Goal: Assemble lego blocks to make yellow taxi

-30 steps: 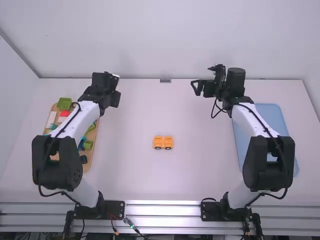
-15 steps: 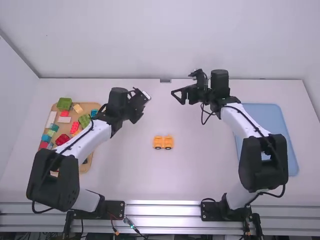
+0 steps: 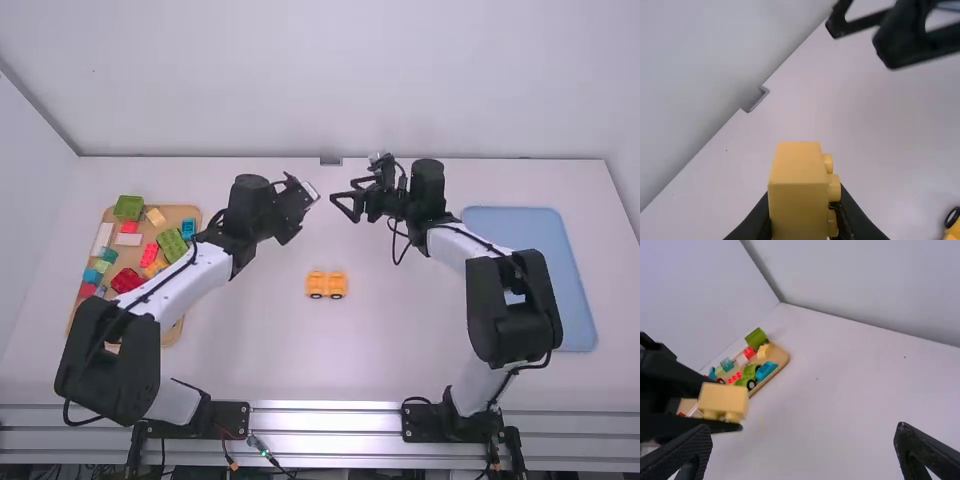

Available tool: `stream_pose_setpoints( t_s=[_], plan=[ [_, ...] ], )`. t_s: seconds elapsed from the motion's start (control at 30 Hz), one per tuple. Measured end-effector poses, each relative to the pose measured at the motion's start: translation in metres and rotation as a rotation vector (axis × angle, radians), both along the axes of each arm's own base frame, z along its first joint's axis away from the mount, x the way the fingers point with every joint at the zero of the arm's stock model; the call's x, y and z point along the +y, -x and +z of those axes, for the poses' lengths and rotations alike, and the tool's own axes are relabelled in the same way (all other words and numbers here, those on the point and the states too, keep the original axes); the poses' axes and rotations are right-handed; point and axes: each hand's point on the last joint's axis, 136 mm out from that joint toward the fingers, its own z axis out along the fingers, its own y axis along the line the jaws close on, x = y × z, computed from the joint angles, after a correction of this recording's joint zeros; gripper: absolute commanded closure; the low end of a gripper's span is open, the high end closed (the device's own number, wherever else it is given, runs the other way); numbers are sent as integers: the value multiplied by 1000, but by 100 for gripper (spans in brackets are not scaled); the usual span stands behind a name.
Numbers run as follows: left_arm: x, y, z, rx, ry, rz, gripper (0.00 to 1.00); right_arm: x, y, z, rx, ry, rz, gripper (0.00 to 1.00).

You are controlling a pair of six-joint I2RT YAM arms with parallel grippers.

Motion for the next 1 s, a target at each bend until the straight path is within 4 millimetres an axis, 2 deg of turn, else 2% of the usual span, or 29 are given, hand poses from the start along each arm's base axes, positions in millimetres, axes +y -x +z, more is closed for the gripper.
stream_pose_setpoints(
  t_s=[0.17,0.4,0.5,0.57,0.7,0.9,1.0],
  plan=[
    [-6,-7,8,-37,43,-8,98,-4,12,-6,23,-76,-11,2],
    [-14,-9,-14,10,45,-15,98,0,19,-6,92,-119,9,2],
    [-21,-6,-17,14,39,-32,98,4,24,-10,130,-120,28,4],
    [-27,-3,-17,14,32,-51,98,8,30,-19,230,-108,47,9],
    [-32,2,-21,19,10,-76,98,11,32,-27,334,-68,60,12],
    [-39,12,-31,35,-43,-115,98,23,31,-11,276,-37,124,18],
    [-40,14,-33,36,-58,-125,98,27,34,-9,258,-32,144,24]
  ],
)
